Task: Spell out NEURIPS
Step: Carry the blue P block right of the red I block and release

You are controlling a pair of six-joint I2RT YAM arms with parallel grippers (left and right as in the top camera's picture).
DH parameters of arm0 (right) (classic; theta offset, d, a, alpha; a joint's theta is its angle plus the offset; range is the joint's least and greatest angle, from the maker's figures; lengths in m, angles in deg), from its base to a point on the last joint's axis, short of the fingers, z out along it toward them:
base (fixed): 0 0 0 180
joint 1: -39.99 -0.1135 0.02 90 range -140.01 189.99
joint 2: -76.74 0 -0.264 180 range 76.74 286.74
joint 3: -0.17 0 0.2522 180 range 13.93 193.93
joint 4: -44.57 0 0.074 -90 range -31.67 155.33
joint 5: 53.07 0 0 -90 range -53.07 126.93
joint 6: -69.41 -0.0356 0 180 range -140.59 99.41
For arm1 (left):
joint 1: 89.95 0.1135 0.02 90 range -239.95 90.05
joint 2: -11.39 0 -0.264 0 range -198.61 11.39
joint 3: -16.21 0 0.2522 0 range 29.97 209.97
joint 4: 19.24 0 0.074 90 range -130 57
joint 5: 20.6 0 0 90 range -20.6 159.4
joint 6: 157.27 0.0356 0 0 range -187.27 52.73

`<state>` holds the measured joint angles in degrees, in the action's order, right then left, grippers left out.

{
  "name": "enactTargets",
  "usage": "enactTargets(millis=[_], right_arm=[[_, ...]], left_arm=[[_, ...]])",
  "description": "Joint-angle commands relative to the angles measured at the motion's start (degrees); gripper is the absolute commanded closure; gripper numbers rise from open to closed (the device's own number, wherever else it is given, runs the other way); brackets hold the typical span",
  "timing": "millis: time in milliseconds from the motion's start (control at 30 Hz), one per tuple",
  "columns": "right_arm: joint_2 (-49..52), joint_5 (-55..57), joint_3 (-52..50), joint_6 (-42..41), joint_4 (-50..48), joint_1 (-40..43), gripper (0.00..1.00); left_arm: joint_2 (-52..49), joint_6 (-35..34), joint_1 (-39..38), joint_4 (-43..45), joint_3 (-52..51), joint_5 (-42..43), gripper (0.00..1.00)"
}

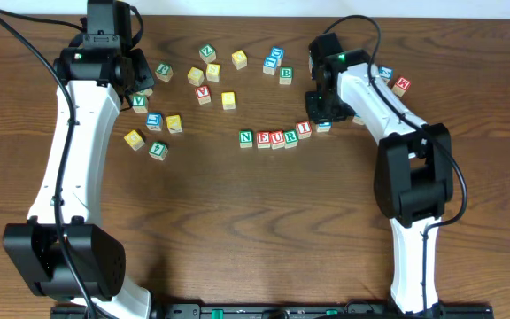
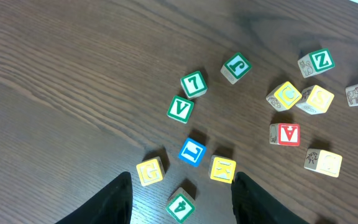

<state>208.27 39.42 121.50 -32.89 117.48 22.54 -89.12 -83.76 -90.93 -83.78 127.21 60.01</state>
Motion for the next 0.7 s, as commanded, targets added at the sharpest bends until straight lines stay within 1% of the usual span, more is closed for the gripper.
enactTargets(millis=[0, 433, 500, 667], right_arm=[[0.83, -3.56, -0.68, 0.81, 0.28, -1.66, 0.77], [0.81, -3.74, -0.66, 0.79, 0.90, -2.91, 0.76], [0.81, -3.74, -0.66, 0.79, 1.38, -2.89, 0.74], [0.28, -3.72, -0.20, 0.81, 2.19, -2.82, 0.72]], left_arm=[[1.27, -0.26, 0.04, -0.15, 0.50, -0.72, 0.50], [1.27, -0.26, 0.02, -0.57, 0.50, -0.72, 0.50], [1.27, -0.26, 0.02, -0.63, 0.50, -0.72, 0.49], [1.27, -0.26, 0.04, -0.61, 0.50, -0.72, 0.49]])
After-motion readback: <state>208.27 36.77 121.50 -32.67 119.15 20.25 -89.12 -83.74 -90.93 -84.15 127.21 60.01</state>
